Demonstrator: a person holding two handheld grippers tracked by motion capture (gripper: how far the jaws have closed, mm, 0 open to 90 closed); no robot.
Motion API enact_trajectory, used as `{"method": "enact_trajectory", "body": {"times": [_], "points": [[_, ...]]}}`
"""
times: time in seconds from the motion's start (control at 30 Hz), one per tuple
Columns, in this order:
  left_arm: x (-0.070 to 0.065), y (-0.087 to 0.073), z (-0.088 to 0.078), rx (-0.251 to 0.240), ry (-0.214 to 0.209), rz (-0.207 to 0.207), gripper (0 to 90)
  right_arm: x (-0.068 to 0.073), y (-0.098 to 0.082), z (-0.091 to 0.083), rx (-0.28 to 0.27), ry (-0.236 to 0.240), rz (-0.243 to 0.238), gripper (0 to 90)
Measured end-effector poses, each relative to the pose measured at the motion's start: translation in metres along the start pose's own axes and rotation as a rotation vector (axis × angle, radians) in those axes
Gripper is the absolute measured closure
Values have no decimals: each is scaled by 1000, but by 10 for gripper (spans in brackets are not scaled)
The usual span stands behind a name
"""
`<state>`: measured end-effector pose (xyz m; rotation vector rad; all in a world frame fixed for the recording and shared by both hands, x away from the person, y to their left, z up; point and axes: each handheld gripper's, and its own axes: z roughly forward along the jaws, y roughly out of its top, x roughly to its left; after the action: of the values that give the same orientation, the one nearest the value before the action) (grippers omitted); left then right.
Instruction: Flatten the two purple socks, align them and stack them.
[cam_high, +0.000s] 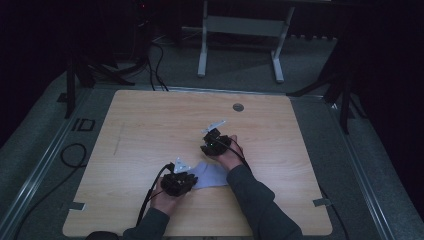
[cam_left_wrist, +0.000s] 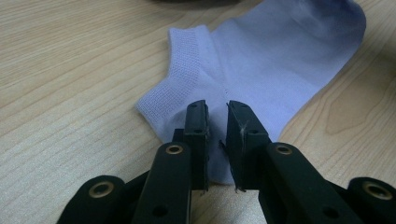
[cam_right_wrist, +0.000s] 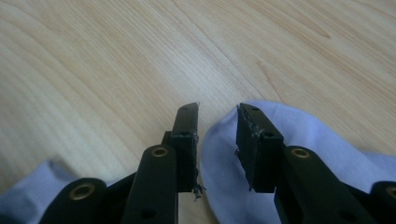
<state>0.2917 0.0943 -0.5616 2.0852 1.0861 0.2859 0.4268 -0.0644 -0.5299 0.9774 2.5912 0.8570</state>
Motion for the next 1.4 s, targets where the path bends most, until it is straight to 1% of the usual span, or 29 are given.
{"method": "enact_trajectory", "body": {"times": [0.2, 0.27, 0.37, 0.43, 0.53, 0.67, 0.73, 0.8, 0.93, 1.0, 1.17, 1.27, 1.4], "points": [[0, 0, 0, 2, -1, 2, 776, -3, -1, 13, 40, 0, 20, 681], [0, 0, 0, 1, -3, 1, 774, -2, -1, 15, 42, 6, 26, 685], [0, 0, 0, 0, -3, 1, 772, -1, 1, 16, 53, -2, 20, 706], [0, 0, 0, -1, -4, 1, 770, 0, 2, 17, 60, -12, 23, 727], [0, 0, 0, 0, -5, 2, 769, 4, 3, 17, 71, -51, 6, 773], [0, 0, 0, -3, -4, -1, 769, 4, 5, 18, 76, -73, 5, 840], [0, 0, 0, -3, -4, -1, 769, 4, 5, 19, 77, -80, 2, 864], [0, 0, 0, -3, -6, -3, 770, 3, 5, 18, 76, -74, 8, 873], [1, 0, 0, 0, -8, -1, 770, 0, 5, 11, 46, -39, 39, 874], [1, 0, 0, -1, -9, -2, 769, 1, 7, 4, 31, -35, 25, 874], [1, 0, 0, -2, -7, -1, 769, -2, 7, -15, 4, -16, 13, 871], [1, 0, 0, -1, -8, -1, 769, -6, 4, -27, -16, -12, 16, 870], [1, 0, 0, -2, -9, -3, 770, -15, -1, -41, -38, -15, 26, 868]]}}
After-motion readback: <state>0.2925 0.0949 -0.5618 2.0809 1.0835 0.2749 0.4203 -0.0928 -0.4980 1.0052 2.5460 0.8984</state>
